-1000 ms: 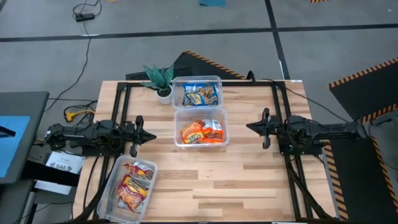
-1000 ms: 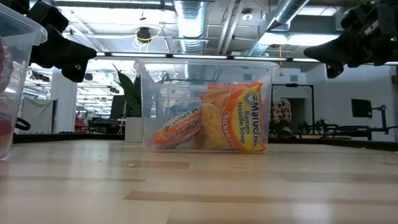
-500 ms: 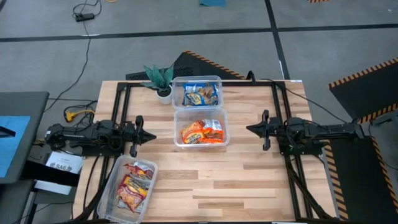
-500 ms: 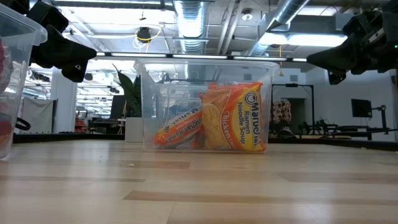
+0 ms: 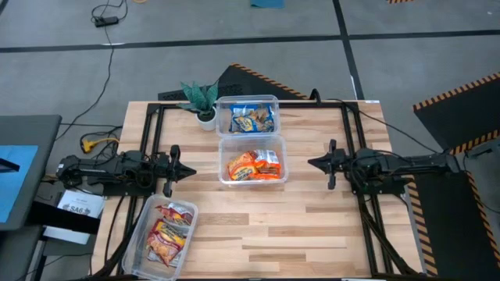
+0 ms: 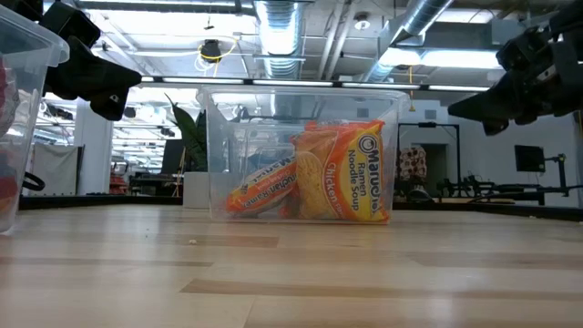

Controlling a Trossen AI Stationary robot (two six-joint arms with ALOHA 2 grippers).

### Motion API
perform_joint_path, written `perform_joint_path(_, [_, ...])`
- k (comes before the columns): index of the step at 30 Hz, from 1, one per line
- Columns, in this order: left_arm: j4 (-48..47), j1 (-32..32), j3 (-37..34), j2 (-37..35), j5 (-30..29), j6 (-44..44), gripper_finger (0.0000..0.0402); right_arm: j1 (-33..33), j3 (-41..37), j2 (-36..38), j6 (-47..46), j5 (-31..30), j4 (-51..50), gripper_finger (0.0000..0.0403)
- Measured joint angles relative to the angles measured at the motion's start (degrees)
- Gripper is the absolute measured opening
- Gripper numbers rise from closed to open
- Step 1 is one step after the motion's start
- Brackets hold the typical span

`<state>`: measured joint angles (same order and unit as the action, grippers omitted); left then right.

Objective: Sort Maruchan noodles
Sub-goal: Return to Home Position

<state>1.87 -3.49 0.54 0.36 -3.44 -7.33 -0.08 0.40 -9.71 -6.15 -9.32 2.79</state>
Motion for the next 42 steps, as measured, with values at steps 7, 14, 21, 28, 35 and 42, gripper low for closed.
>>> perform_joint_path(7, [0.0, 0.0, 0.0, 0.0, 0.0, 0.0, 0.0000, 0.0, 0.0, -1.5, 0.2, 0.0, -0.2, 0.0016])
perform_joint_path(14, [0.0, 0.0, 0.0, 0.0, 0.0, 0.0, 0.0000, 0.0, 0.0, -1.6, 0.2, 0.0, -0.3, 0.0016])
perform_joint_path(21, [0.0, 0.0, 0.0, 0.0, 0.0, 0.0, 0.0000, 0.0, -0.1, -1.6, 0.2, 0.0, -0.4, 0.0016])
perform_joint_path(28, [0.0, 0.0, 0.0, 0.0, 0.0, 0.0, 0.0000, 0.0, -0.1, -1.2, 0.2, 0.1, -0.4, 0.0016])
perform_joint_path(35, [0.0, 0.0, 0.0, 0.0, 0.0, 0.0, 0.0000, 0.0, -0.1, 4.9, 0.1, 0.1, -0.4, 0.0016])
perform_joint_path(42, [0.0, 0.0, 0.0, 0.0, 0.0, 0.0, 0.0000, 0.0, -0.1, 9.6, 0.1, 0.2, 0.6, 0.0016])
